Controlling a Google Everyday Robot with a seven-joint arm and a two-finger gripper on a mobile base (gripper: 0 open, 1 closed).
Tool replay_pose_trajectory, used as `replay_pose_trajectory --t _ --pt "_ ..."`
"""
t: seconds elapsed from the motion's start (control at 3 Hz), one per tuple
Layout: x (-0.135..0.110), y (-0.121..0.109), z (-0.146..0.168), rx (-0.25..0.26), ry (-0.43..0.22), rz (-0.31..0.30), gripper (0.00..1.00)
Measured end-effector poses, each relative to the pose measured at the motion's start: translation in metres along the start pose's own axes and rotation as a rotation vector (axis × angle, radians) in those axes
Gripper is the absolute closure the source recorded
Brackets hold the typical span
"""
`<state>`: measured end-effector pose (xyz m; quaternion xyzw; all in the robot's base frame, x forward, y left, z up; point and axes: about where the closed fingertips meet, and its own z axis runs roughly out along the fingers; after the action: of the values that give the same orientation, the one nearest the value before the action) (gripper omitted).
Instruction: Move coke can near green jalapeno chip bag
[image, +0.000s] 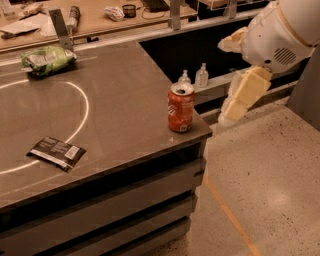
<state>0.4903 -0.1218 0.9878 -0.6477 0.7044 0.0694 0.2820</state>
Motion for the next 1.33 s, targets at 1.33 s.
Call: replay_pose_trajectory --t 1.33 --pt "-0.032 -0.024 0.097 -0.061 -0.110 0.075 0.00"
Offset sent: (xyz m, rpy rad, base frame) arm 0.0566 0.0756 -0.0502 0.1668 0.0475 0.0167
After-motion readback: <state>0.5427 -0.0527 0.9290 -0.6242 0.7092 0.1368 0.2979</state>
